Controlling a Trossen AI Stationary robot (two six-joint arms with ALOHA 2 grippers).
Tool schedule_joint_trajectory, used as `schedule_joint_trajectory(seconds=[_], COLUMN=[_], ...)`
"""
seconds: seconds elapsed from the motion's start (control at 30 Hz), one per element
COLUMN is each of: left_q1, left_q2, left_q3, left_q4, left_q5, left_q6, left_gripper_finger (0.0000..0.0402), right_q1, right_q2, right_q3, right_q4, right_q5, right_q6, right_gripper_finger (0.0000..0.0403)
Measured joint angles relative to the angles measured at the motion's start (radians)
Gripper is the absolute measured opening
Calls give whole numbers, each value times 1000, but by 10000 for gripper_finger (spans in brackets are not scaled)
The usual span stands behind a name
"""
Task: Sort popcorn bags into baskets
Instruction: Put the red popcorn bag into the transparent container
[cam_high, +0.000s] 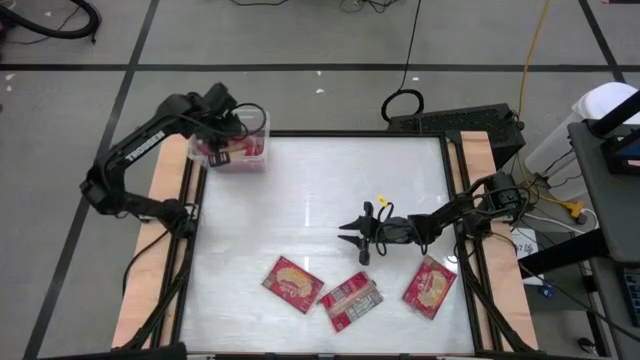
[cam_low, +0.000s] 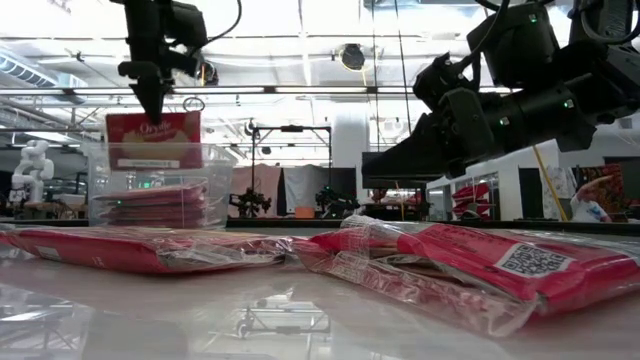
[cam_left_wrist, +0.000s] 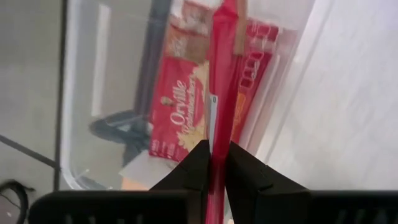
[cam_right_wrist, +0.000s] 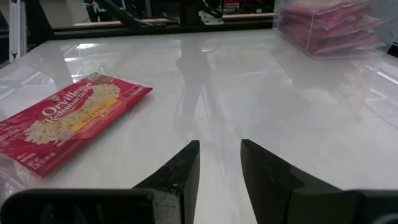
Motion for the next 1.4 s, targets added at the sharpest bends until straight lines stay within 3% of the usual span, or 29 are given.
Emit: schedule_joint_trajectory(seconds=[0.3, 0.53, 0.73, 0.83, 1.4], left_q1=[20, 21, -10, -40, -532], left_q2=[29, 31, 31, 27, 25], left_q3=[-4, -81, -98, -98, -98], left_q4=[19, 113, 200, 221, 419], left_q5=[-8, -16, -82, -78, -24], left_q6=[-7, -38, -372, -465, -500], left_gripper_finger=[46, 46, 46, 46, 47], right_q1=[1, 1, 1, 0, 1], right_q2=[0, 0, 0, 0, 0], right_q3=[0, 0, 0, 0, 0], right_q4=[-15, -16, -16, -16, -65], right_q5=[0, 0, 0, 0, 0], right_q6=[11, 25, 26, 26, 141], right_gripper_finger=[111, 111, 111, 111, 111])
